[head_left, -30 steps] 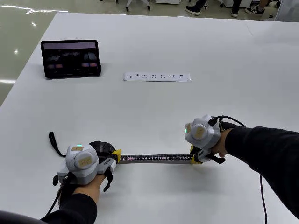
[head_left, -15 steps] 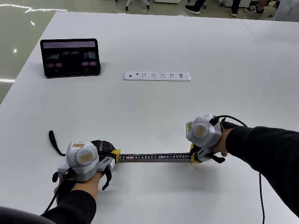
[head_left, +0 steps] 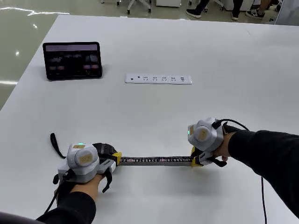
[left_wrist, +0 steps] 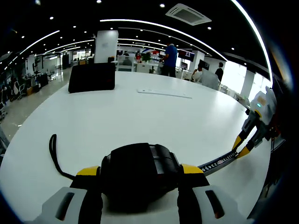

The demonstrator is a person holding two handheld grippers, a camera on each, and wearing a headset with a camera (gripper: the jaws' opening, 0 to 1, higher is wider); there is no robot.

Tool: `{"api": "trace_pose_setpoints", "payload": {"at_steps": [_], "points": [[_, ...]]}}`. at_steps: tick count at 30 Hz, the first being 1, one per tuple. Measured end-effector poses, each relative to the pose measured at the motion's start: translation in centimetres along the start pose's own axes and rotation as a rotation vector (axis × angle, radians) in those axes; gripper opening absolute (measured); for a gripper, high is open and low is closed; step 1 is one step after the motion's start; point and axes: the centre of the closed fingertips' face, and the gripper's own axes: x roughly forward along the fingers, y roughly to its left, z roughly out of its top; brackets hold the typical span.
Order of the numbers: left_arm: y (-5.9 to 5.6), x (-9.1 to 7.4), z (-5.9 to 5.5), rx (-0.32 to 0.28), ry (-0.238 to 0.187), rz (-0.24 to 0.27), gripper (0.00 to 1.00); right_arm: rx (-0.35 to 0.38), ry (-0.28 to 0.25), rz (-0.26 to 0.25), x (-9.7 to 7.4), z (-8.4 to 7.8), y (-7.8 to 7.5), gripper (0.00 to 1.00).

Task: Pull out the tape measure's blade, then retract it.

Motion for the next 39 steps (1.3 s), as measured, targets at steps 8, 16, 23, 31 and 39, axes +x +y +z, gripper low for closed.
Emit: {"api": "trace_pose_setpoints", "payload": {"at_steps": [8, 16, 23, 31, 39], "points": [[-0.2, -0.1, -0.1, 0.0, 0.007, -0.006, 0.61, 0.004, -0.002, -0.004, 0.1, 0.3, 0.0, 0.11], [-0.2, -0.2, 0.0, -0.002, 0.009, -0.008, 0.61, -0.003, -0.001, -0.002, 0.1, 0.6, 0.1, 0.11], [-0.2, -0.3, 0.0, -0.003, 0.009, -0.01, 0.61, -0.006, -0.008, -0.004, 0.2, 1.0, 0.2, 0.11], [-0.2, -0.3, 0.1, -0.004, 0.01, -0.011, 0.61, -0.009, -0.009, -0.003, 0.4, 1.4, 0.2, 0.11], [-0.2, -0.3, 0.0, -0.007, 0.01, -0.011, 0.61, -0.005, -0.013, -0.005, 0.5, 1.7, 0.2, 0.11]]}}
